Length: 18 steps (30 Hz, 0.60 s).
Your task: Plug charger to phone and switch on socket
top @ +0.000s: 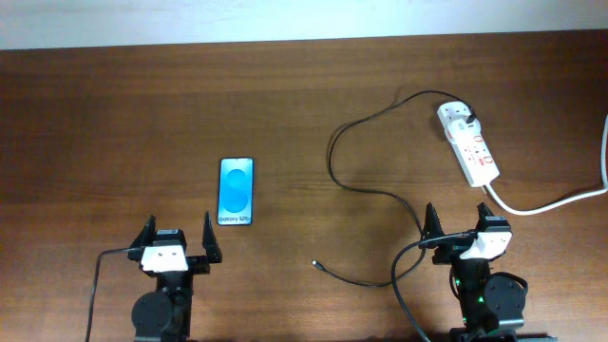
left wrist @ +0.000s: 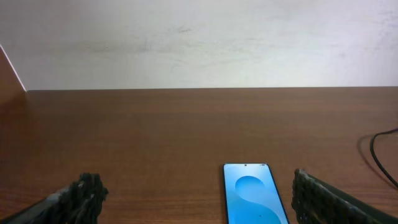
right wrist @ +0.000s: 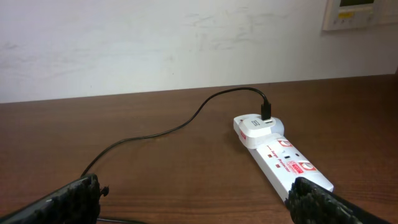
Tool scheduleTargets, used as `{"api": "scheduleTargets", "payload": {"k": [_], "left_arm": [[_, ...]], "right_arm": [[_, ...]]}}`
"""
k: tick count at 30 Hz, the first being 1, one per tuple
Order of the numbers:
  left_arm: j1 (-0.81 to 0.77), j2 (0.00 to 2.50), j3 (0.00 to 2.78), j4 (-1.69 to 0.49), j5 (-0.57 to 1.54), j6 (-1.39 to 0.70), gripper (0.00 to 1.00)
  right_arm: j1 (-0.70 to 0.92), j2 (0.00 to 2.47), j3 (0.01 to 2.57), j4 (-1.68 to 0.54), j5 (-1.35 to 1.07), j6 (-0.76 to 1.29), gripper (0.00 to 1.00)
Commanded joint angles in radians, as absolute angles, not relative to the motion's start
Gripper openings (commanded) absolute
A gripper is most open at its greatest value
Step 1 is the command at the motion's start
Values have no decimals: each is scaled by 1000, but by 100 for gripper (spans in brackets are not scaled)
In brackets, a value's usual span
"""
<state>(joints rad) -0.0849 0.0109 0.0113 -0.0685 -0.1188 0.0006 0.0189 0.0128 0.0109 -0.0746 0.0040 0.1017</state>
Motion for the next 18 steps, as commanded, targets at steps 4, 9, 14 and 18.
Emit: {"api": "scheduleTargets", "payload": {"k": [4,9,14,18], "left_arm": [[-89,7,9,-70,-127,17,99],[-89,7,9,-70,-127,17,99],[-89,7,9,-70,-126,16,99],[-89,7,12,-81,-81,16,99]], "right_arm": [[27,6,6,-80,20,106,98],[27,6,6,-80,20,106,98],[27,6,6,-80,20,106,98],[27,6,6,-80,20,106,98]]}}
